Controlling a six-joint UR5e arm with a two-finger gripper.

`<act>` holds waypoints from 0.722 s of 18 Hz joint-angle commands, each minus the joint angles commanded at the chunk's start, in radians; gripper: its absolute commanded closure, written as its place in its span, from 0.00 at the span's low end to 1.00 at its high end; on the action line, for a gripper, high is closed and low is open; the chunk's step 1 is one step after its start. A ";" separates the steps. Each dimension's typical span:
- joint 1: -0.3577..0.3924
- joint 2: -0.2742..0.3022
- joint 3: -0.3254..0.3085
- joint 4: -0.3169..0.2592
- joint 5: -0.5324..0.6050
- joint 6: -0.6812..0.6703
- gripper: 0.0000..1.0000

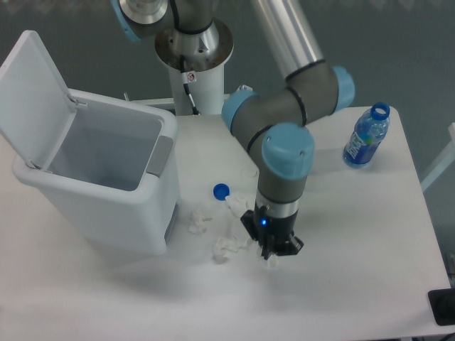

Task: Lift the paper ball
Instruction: 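Lift the held paper ball up toward the water bottle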

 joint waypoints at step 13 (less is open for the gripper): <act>0.040 0.178 -0.014 -0.186 -0.005 0.132 0.98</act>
